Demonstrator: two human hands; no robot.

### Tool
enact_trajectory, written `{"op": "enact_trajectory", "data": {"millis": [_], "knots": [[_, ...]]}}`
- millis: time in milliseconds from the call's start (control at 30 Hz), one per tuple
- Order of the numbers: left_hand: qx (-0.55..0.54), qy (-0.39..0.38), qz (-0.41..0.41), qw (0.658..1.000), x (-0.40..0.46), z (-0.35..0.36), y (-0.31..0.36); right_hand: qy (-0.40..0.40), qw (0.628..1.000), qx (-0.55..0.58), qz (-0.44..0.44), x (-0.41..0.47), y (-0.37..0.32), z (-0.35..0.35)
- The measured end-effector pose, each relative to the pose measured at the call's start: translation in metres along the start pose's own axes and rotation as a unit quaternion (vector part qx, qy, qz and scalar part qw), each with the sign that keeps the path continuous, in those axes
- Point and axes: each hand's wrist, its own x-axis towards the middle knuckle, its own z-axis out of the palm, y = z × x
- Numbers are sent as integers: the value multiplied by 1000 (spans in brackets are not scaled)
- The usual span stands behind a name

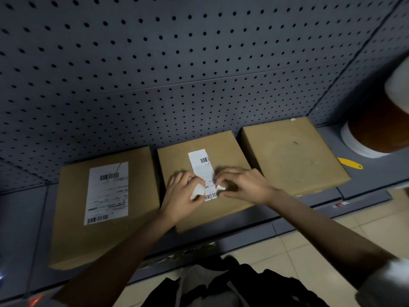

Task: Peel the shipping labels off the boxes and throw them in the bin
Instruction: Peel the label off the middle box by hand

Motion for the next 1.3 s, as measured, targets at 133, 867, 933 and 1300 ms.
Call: {"op": "enact_trajectory", "data": {"millis": [133,867,933,1300], "knots": [[-20,6,-56,998,4,1,12,-4,1000,-4,29,1,2,0],[-58,91,-94,990,2,-6,19,132,980,97,110,44,-11,-36],[-50,93,-91,990,7,-10,19,87,988,84,96,41,-20,-25],[83,87,-52,991,12,-29,-15,36,980,177,82,27,-27,-21]]}}
